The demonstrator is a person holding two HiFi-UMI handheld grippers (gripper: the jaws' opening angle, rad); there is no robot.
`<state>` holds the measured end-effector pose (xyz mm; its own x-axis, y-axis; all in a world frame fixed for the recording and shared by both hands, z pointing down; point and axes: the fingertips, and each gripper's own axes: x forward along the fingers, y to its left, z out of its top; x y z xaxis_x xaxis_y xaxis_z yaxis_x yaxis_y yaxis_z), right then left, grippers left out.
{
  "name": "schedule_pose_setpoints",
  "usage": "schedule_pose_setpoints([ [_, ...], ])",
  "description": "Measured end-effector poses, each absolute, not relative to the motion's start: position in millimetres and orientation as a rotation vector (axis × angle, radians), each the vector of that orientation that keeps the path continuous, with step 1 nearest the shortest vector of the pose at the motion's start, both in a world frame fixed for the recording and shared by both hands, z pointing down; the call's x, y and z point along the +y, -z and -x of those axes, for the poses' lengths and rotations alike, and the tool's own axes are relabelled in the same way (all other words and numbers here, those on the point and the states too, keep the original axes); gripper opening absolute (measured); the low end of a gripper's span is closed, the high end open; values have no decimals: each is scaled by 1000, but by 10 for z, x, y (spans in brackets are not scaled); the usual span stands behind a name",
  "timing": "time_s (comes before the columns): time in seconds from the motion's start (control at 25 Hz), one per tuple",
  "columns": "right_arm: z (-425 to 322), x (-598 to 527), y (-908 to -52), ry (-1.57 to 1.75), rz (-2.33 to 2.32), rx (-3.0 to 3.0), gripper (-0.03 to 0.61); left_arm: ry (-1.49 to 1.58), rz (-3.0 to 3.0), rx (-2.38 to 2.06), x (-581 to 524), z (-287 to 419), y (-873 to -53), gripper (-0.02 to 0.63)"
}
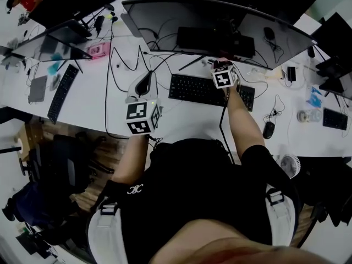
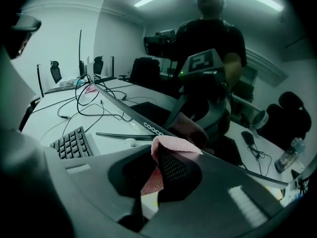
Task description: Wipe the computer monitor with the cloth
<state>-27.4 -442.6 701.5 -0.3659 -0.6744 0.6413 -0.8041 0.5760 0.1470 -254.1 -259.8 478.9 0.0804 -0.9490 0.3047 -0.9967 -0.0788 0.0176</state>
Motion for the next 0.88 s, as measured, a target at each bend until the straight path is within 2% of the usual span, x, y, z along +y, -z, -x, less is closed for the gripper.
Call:
schedule_pose_setpoints([
  [0.88,2338,-4245,-6896,-111,-1067,-2172,14,-267,-2077,-2019,-2314,4355,-4936,51],
])
